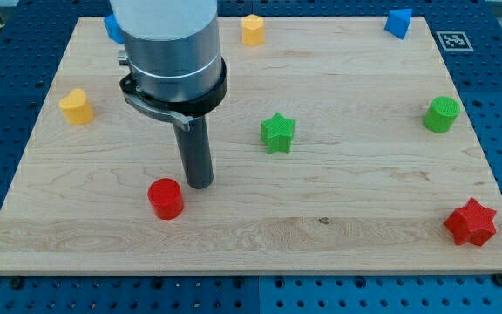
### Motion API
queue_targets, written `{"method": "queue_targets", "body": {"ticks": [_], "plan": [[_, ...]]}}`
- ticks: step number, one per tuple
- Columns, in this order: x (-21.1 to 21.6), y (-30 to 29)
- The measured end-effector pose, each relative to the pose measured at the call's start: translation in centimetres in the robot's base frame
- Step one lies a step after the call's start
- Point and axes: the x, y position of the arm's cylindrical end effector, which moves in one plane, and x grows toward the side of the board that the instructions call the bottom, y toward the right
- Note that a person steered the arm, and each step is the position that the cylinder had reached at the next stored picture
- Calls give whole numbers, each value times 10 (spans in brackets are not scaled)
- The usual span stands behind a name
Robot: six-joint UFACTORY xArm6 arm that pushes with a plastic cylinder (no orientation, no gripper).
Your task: Push the red circle towards bottom left
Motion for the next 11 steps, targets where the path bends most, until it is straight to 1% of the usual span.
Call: {"method": "queue_targets", "body": {"ticks": [1,5,7,8,10,11], "plan": [[11,0],[56,-62],[69,-86],[72,-90],[72,-118],[72,-118]]}}
